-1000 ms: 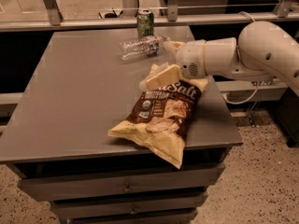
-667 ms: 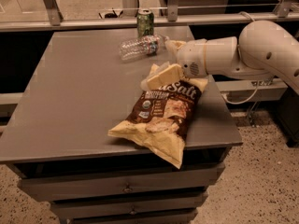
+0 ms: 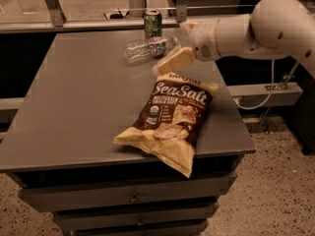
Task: Move water bottle near brown chip bag
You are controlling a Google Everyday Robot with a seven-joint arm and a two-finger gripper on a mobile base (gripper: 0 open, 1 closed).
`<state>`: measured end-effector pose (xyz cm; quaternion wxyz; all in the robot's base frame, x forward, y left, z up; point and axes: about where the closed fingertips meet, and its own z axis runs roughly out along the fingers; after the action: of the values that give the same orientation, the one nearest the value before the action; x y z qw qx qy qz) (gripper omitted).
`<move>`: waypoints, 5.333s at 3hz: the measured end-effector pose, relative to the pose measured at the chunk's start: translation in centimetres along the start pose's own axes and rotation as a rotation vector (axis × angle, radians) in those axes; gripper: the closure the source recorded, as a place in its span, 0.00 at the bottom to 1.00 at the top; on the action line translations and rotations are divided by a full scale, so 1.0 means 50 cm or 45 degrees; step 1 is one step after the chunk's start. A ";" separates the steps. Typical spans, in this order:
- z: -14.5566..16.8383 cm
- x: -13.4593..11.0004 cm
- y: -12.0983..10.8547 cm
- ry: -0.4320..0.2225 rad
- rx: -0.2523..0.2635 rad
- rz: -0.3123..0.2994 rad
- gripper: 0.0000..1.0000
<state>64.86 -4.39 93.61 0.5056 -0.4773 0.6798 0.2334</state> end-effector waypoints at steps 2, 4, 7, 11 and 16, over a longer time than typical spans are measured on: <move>0.080 -0.017 -0.123 0.318 0.121 -0.168 0.00; 0.178 0.007 -0.192 0.539 0.160 -0.212 0.00; 0.256 0.099 -0.205 0.692 0.106 -0.091 0.02; 0.174 0.039 -0.163 0.763 -0.008 -0.332 1.00; 0.130 0.125 0.016 1.280 -0.746 -1.203 1.00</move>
Offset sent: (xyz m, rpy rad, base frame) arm 0.1135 0.0109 0.0023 -0.4646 -0.0484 -0.1199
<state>66.98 -1.43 85.32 0.0327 -0.8826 0.4615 -0.0834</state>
